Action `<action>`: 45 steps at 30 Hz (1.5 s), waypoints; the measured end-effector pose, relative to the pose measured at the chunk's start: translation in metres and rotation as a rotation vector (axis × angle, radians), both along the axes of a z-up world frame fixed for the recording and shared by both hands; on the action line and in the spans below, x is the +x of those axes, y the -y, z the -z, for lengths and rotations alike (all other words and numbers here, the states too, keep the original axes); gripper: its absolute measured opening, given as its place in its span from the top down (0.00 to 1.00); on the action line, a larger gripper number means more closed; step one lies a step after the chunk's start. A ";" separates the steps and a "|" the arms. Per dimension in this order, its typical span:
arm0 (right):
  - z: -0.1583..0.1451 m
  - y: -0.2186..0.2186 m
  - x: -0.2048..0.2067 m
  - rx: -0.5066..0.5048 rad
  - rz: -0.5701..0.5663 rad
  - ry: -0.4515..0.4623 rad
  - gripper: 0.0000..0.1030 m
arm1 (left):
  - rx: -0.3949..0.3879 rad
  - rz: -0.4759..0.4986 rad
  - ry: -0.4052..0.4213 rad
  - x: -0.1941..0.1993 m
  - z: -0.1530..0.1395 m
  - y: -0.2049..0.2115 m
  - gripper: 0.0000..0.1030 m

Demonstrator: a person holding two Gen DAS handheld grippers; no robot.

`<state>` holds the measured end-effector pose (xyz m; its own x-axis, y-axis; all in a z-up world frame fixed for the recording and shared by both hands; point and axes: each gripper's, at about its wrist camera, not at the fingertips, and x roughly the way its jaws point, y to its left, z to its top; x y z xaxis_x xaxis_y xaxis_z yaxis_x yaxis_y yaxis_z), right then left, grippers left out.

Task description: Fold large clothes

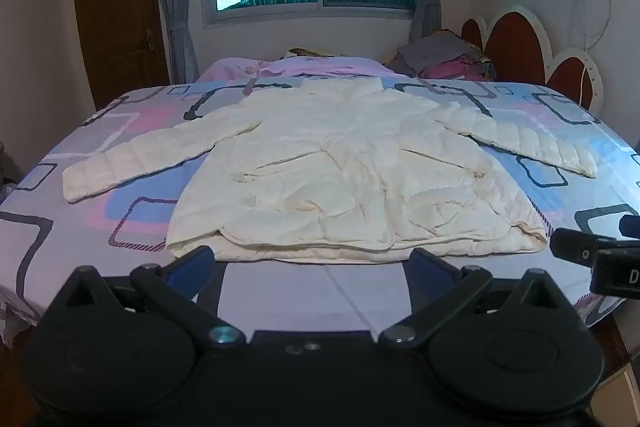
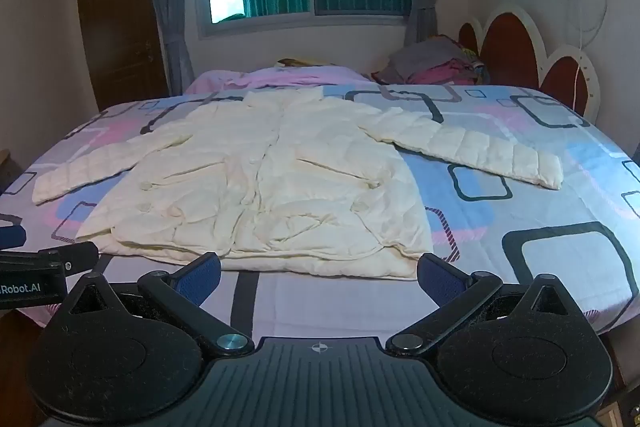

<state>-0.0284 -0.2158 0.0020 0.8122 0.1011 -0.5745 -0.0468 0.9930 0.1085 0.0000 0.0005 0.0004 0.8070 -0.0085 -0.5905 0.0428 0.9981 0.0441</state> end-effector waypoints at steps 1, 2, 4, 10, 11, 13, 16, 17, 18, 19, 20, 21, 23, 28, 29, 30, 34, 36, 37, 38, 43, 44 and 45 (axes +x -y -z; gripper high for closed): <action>0.000 0.000 0.000 -0.001 0.000 0.001 0.00 | 0.001 0.000 0.002 0.000 0.000 0.000 0.00; -0.001 -0.001 -0.001 -0.002 0.000 0.001 0.00 | 0.002 0.001 0.005 -0.001 -0.001 0.000 0.00; -0.001 -0.001 0.000 0.004 -0.001 -0.003 0.00 | 0.001 0.001 0.007 -0.001 -0.002 -0.001 0.00; -0.006 0.002 -0.003 0.008 -0.004 -0.003 0.00 | 0.005 -0.001 0.004 -0.001 0.000 0.001 0.00; -0.006 0.003 -0.002 0.007 -0.005 -0.003 0.00 | 0.005 -0.001 0.005 -0.002 0.000 0.001 0.00; -0.006 0.004 -0.001 0.009 -0.006 -0.002 0.00 | 0.007 -0.001 0.007 -0.002 0.000 0.002 0.00; -0.006 0.001 -0.001 0.004 -0.003 0.001 0.00 | 0.006 -0.002 0.007 0.001 0.001 0.000 0.00; -0.006 0.001 -0.001 0.005 -0.003 0.002 0.00 | 0.007 -0.004 0.007 0.001 0.001 0.000 0.00; -0.005 0.000 0.000 0.007 -0.002 0.002 0.00 | 0.007 -0.005 0.007 0.000 0.000 0.000 0.00; -0.004 -0.001 0.002 0.007 -0.003 0.001 0.00 | 0.008 -0.006 0.008 0.000 0.000 0.000 0.00; -0.004 -0.001 0.002 0.008 -0.003 0.001 0.00 | 0.010 -0.008 0.007 0.000 -0.002 0.000 0.00; -0.005 -0.001 0.002 0.008 -0.003 0.002 0.00 | 0.011 -0.009 0.007 0.000 -0.003 0.000 0.00; -0.005 0.000 0.001 0.009 -0.003 0.001 0.00 | 0.011 -0.010 0.007 0.000 -0.004 0.000 0.00; -0.005 -0.001 0.003 0.009 -0.003 0.000 0.00 | 0.012 -0.011 0.008 0.001 -0.005 -0.002 0.00; -0.005 -0.001 0.003 0.009 -0.002 0.000 0.00 | 0.012 -0.012 0.008 0.001 -0.005 -0.002 0.00; -0.005 -0.001 0.002 0.009 -0.003 0.002 0.00 | 0.014 -0.013 0.010 0.001 -0.005 -0.002 0.00; -0.007 -0.002 0.003 0.009 -0.002 0.004 0.00 | 0.012 -0.012 0.013 0.000 -0.006 -0.004 0.00; -0.008 -0.002 0.003 0.009 -0.002 0.005 0.00 | 0.013 -0.011 0.013 -0.001 -0.006 -0.003 0.00; -0.007 -0.001 0.002 0.010 -0.002 0.004 0.00 | 0.013 -0.011 0.013 -0.001 -0.007 -0.003 0.00; -0.008 -0.001 0.002 0.010 -0.003 0.005 0.00 | 0.013 -0.011 0.014 -0.001 -0.006 -0.002 0.00; -0.009 -0.001 0.001 0.009 -0.004 0.008 0.00 | 0.014 -0.011 0.014 -0.001 -0.007 -0.003 0.00; -0.009 -0.001 0.001 0.008 -0.004 0.010 0.00 | 0.013 -0.012 0.015 -0.001 -0.006 -0.003 0.00; -0.009 0.000 0.001 0.010 -0.005 0.010 0.00 | 0.012 -0.013 0.016 -0.001 -0.007 -0.003 0.00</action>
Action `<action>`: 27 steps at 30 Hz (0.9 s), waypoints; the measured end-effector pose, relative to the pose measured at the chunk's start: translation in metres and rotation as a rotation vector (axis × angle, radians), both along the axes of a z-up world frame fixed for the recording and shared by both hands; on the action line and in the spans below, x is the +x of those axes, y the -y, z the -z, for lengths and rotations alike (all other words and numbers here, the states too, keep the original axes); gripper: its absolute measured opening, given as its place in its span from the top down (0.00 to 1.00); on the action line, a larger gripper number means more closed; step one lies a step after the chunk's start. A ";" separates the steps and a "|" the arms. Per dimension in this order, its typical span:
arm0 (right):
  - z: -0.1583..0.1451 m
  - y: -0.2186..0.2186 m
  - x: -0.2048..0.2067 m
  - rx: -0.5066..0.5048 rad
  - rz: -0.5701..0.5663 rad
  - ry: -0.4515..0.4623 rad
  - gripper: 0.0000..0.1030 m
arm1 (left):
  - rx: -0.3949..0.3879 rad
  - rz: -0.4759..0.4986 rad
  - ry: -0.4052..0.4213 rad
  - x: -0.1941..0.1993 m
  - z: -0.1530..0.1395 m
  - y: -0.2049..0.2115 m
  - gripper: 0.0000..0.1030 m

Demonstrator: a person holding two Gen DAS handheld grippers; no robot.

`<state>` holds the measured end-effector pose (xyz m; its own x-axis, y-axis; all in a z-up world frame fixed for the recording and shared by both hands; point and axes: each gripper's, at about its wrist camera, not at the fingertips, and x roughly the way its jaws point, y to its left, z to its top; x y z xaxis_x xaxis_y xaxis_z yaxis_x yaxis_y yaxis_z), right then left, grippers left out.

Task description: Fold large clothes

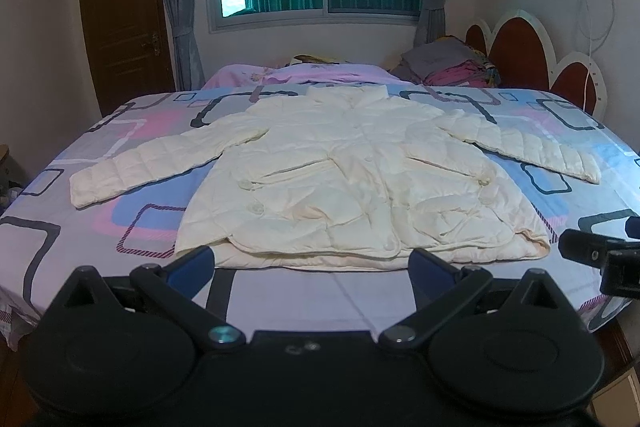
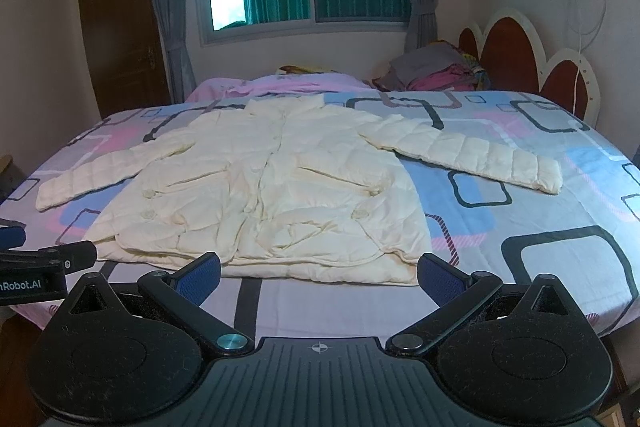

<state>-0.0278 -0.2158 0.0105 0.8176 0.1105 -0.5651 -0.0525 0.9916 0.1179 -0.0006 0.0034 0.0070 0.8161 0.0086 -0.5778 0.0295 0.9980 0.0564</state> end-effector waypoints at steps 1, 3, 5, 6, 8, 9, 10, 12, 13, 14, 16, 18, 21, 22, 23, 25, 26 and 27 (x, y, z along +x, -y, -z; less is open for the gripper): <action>-0.001 0.000 0.000 0.000 -0.001 0.002 0.00 | 0.000 -0.001 0.001 0.000 0.000 0.000 0.00; -0.003 -0.002 -0.001 -0.003 -0.003 0.004 0.00 | -0.002 -0.001 0.001 0.000 0.000 -0.001 0.00; -0.003 -0.004 -0.001 -0.003 -0.003 0.005 0.00 | -0.004 -0.002 0.004 0.000 -0.001 -0.002 0.00; -0.003 -0.005 -0.001 -0.004 -0.004 0.005 0.00 | -0.004 -0.001 0.004 -0.001 -0.001 -0.002 0.00; -0.002 -0.005 -0.001 -0.005 -0.003 0.006 0.00 | -0.004 -0.002 0.005 -0.001 -0.001 -0.002 0.00; -0.002 -0.005 -0.001 -0.004 -0.003 0.006 0.00 | -0.005 -0.001 0.004 -0.001 -0.001 -0.002 0.00; -0.002 -0.005 -0.001 -0.003 -0.003 0.005 0.00 | -0.005 -0.001 0.004 -0.001 -0.001 -0.002 0.00; -0.002 -0.006 -0.001 -0.004 -0.002 0.007 0.00 | -0.005 -0.001 0.004 -0.001 -0.001 -0.002 0.00; -0.002 -0.004 -0.001 -0.003 -0.003 0.005 0.00 | -0.005 0.000 0.004 -0.001 -0.001 -0.002 0.00; -0.002 -0.004 -0.001 -0.003 -0.003 0.005 0.00 | -0.004 0.000 0.005 -0.001 -0.001 -0.002 0.00; -0.002 -0.005 -0.001 -0.004 -0.004 0.006 0.00 | -0.003 -0.002 0.005 -0.001 -0.001 -0.003 0.00; -0.002 -0.004 -0.001 -0.003 -0.004 0.006 0.00 | -0.006 -0.001 0.003 0.000 -0.001 -0.004 0.00; -0.002 -0.005 -0.001 -0.003 -0.002 0.007 0.00 | -0.005 0.000 0.005 0.000 -0.001 -0.004 0.00; -0.002 -0.005 -0.001 -0.002 -0.002 0.005 0.00 | -0.004 -0.001 0.004 0.000 -0.001 -0.003 0.00; -0.002 -0.005 -0.001 -0.002 -0.002 0.004 0.00 | -0.004 -0.001 0.005 -0.001 -0.001 -0.004 0.00; -0.003 -0.005 -0.001 -0.003 -0.003 0.005 0.00 | -0.006 -0.002 0.004 0.000 -0.001 -0.004 0.00; -0.003 -0.005 0.000 -0.003 -0.002 0.004 0.00 | -0.005 -0.002 0.004 -0.001 -0.001 -0.003 0.00; -0.003 -0.005 0.000 -0.002 -0.003 0.004 0.00 | -0.004 -0.001 0.004 -0.001 -0.001 -0.003 0.00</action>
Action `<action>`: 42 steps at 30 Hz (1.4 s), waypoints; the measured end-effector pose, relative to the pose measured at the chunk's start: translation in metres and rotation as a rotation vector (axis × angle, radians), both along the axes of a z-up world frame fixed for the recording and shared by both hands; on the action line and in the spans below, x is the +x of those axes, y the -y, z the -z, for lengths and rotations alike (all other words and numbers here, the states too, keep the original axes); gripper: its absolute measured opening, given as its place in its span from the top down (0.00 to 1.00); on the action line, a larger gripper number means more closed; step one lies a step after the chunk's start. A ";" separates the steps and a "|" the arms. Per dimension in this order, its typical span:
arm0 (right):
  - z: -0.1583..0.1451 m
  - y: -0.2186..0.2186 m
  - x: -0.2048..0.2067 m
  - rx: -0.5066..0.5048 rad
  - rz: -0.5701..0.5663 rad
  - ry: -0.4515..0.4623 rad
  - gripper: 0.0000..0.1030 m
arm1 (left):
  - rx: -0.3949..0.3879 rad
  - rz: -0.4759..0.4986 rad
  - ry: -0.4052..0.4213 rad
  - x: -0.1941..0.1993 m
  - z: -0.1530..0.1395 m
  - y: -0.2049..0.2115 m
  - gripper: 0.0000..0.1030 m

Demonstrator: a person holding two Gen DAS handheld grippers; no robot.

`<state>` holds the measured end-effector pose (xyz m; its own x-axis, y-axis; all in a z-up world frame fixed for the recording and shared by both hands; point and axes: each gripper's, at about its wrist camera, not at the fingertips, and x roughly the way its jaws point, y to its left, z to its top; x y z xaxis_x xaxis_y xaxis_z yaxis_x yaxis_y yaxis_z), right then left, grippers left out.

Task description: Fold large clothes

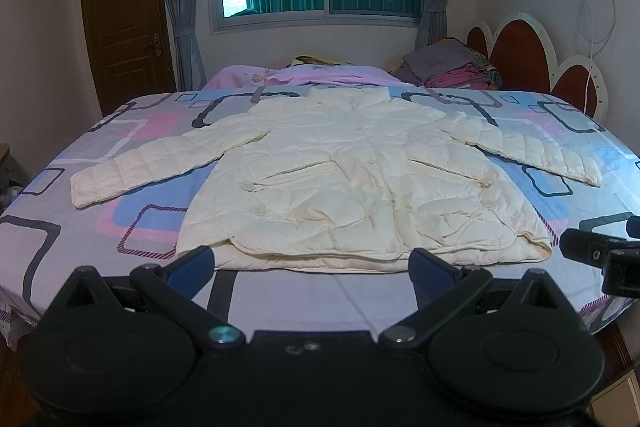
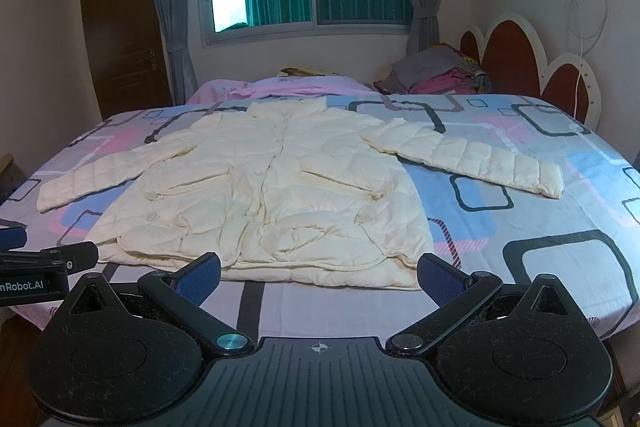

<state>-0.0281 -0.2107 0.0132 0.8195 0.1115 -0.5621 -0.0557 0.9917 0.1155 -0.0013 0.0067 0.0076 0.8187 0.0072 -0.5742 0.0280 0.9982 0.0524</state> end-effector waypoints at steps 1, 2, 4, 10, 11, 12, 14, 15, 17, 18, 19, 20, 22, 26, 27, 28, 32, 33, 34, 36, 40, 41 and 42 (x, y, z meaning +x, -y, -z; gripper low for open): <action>0.000 0.000 0.000 0.000 0.000 0.000 0.00 | 0.000 0.000 0.001 0.000 0.000 0.000 0.00; 0.000 0.000 0.000 -0.001 0.000 0.001 0.00 | -0.001 -0.001 0.001 0.000 0.000 0.000 0.00; 0.000 0.000 0.000 -0.003 0.000 0.000 0.00 | -0.001 -0.001 0.001 0.000 0.000 0.000 0.00; -0.002 0.000 0.001 -0.004 -0.004 0.004 0.00 | -0.006 -0.004 0.001 0.000 0.000 -0.001 0.00; -0.001 -0.001 0.001 -0.006 -0.005 0.003 0.00 | -0.005 -0.003 0.000 0.000 0.000 -0.001 0.00; -0.001 0.000 0.001 -0.006 -0.006 0.003 0.00 | -0.004 -0.005 0.000 0.000 0.000 -0.002 0.00; -0.001 0.000 0.001 -0.005 -0.009 0.003 0.00 | -0.006 -0.004 -0.001 0.000 0.000 -0.002 0.00; -0.001 0.000 0.001 -0.005 -0.010 0.003 0.00 | -0.005 -0.005 -0.003 0.000 0.000 -0.002 0.00; 0.001 0.002 0.001 -0.003 -0.011 0.003 0.00 | -0.003 -0.008 -0.003 0.000 0.001 -0.002 0.00; 0.001 0.002 0.001 -0.003 -0.011 0.003 0.00 | -0.003 -0.008 -0.003 0.000 0.001 -0.002 0.00; 0.001 0.001 0.001 -0.004 -0.010 0.003 0.00 | -0.001 -0.010 -0.003 0.000 0.000 -0.002 0.00; 0.001 0.001 0.001 -0.004 -0.010 0.003 0.00 | -0.001 -0.011 -0.003 0.000 0.001 -0.002 0.00; 0.001 0.001 0.001 -0.003 -0.011 0.005 0.00 | -0.001 -0.012 -0.003 0.000 0.001 -0.002 0.00; 0.001 0.002 0.001 -0.003 -0.011 0.006 0.00 | 0.000 -0.015 -0.002 -0.001 0.002 -0.002 0.00; 0.002 0.002 0.002 -0.003 -0.011 0.006 0.00 | 0.001 -0.016 -0.002 -0.001 0.002 -0.002 0.00; 0.001 0.002 0.001 -0.002 -0.011 0.005 0.00 | 0.000 -0.017 -0.001 -0.001 0.002 -0.002 0.00; 0.002 0.003 0.002 0.002 -0.009 0.001 0.00 | -0.010 -0.021 -0.006 0.000 0.002 -0.002 0.00; 0.003 0.003 0.003 0.007 -0.007 0.000 0.00 | -0.012 -0.022 -0.008 0.001 0.003 -0.003 0.00; 0.003 0.004 0.003 0.010 -0.005 0.000 0.00 | -0.012 -0.023 -0.008 0.002 0.004 -0.003 0.00; 0.004 0.006 0.005 0.016 -0.001 -0.002 0.00 | -0.016 -0.024 -0.010 0.003 0.005 -0.003 0.00; 0.007 0.012 0.015 0.030 0.017 -0.007 0.00 | -0.057 -0.006 -0.015 0.013 0.007 -0.007 0.00; 0.007 0.013 0.017 0.032 0.021 -0.005 0.00 | -0.066 -0.003 -0.014 0.017 0.007 -0.008 0.00; 0.007 0.014 0.020 0.034 0.028 0.000 0.00 | -0.070 -0.003 -0.013 0.021 0.007 -0.009 0.00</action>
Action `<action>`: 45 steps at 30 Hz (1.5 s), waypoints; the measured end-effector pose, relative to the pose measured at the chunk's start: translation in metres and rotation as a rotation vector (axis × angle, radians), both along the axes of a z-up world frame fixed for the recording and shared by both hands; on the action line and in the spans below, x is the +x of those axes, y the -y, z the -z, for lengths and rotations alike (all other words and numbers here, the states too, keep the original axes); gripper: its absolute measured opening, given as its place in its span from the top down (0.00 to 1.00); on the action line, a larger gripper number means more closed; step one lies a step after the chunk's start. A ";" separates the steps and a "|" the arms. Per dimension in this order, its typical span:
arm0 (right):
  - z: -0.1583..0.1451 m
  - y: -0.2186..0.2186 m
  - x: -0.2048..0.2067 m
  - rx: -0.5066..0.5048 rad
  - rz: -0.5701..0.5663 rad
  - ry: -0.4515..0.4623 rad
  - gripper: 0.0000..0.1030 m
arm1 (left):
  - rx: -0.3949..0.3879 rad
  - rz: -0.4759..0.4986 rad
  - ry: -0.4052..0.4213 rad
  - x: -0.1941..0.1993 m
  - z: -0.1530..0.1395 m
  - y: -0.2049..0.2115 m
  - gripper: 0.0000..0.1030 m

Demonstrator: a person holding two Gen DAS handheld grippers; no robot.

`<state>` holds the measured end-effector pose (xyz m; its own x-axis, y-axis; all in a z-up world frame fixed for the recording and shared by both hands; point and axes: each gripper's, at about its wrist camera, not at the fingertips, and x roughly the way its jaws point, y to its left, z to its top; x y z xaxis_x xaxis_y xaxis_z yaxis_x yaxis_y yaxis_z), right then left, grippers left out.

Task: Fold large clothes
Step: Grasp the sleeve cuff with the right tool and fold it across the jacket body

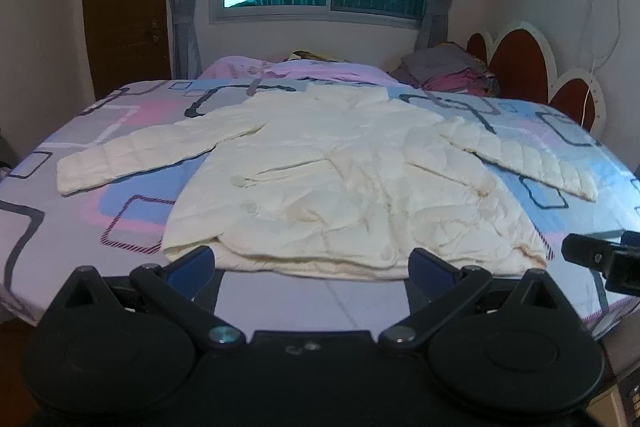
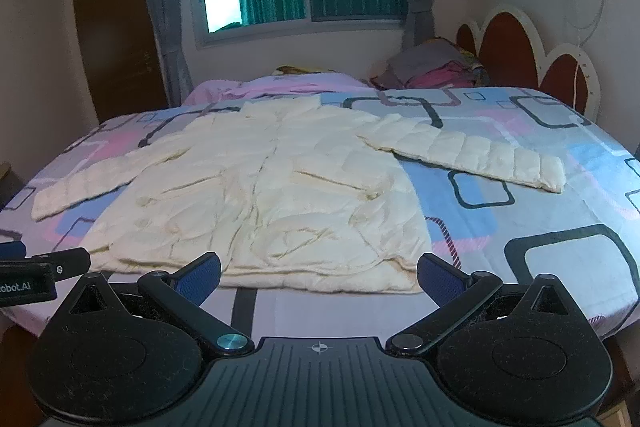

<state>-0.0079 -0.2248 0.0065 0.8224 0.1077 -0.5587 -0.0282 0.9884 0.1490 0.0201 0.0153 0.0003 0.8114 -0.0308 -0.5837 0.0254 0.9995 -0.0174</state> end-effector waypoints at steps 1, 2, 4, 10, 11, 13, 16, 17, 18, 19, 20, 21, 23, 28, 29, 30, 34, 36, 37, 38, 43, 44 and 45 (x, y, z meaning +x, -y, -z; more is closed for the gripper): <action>0.000 0.001 0.004 0.002 0.007 0.004 0.00 | 0.002 0.007 0.003 0.005 0.000 0.000 0.00; -0.001 0.003 0.008 0.004 0.013 0.006 0.00 | 0.013 0.021 0.003 0.010 0.001 0.002 0.00; 0.000 0.006 0.020 0.007 0.032 0.005 0.00 | 0.055 0.030 -0.007 0.024 0.005 0.007 0.00; 0.001 0.011 0.060 0.000 0.078 0.002 0.00 | 0.112 0.052 0.005 0.068 0.008 0.014 0.00; 0.001 0.012 0.069 -0.002 0.089 0.001 0.00 | 0.116 0.067 0.011 0.075 0.008 0.015 0.00; 0.003 0.013 0.084 -0.004 0.104 -0.001 0.00 | 0.096 0.086 0.030 0.090 0.012 0.012 0.00; 0.008 0.014 0.107 -0.012 0.134 -0.018 0.00 | 0.071 0.071 0.065 0.111 0.019 0.005 0.00; 0.010 0.014 0.115 -0.015 0.146 -0.023 0.00 | 0.070 0.064 0.082 0.118 0.021 0.003 0.00; 0.012 0.014 0.121 -0.019 0.156 -0.026 0.00 | 0.080 0.067 0.107 0.124 0.023 0.001 0.00; 0.013 0.015 0.129 -0.024 0.171 -0.031 0.00 | 0.104 0.078 0.125 0.131 0.024 0.001 0.00; 0.014 0.016 0.135 -0.025 0.184 -0.037 0.00 | 0.125 0.088 0.129 0.137 0.023 0.003 0.00; 0.015 0.018 0.141 -0.024 0.198 -0.041 0.00 | 0.132 0.096 0.128 0.143 0.021 0.003 0.00; 0.014 0.021 0.148 -0.028 0.220 -0.039 0.00 | 0.110 0.114 0.119 0.157 0.018 0.001 0.00; 0.016 0.048 0.161 -0.019 0.255 -0.045 0.00 | 0.085 0.129 0.063 0.188 0.023 0.009 0.00; 0.017 0.054 0.164 -0.017 0.265 -0.049 0.00 | 0.092 0.114 0.058 0.193 0.026 0.012 0.00; 0.019 0.064 0.167 -0.018 0.285 -0.050 0.00 | 0.099 0.101 0.052 0.199 0.028 0.014 0.00; 0.030 0.105 0.183 0.011 0.356 -0.051 0.00 | 0.042 0.147 0.023 0.216 0.040 0.030 0.00; 0.039 0.131 0.194 0.024 0.397 -0.052 0.00 | 0.037 0.143 0.025 0.226 0.047 0.041 0.00; 0.043 0.145 0.198 0.033 0.425 -0.056 0.00 | 0.046 0.145 0.020 0.233 0.050 0.050 0.00; 0.050 0.162 0.205 0.055 0.455 -0.059 0.00 | 0.051 0.147 0.015 0.237 0.052 0.057 0.00; 0.076 0.234 0.231 0.140 0.555 -0.056 0.01 | 0.027 0.211 -0.031 0.264 0.059 0.091 0.00; 0.082 0.244 0.235 0.158 0.565 -0.055 0.01 | 0.033 0.207 -0.037 0.268 0.061 0.098 0.00; 0.088 0.256 0.239 0.179 0.573 -0.055 0.15 | 0.040 0.197 -0.045 0.274 0.064 0.105 0.00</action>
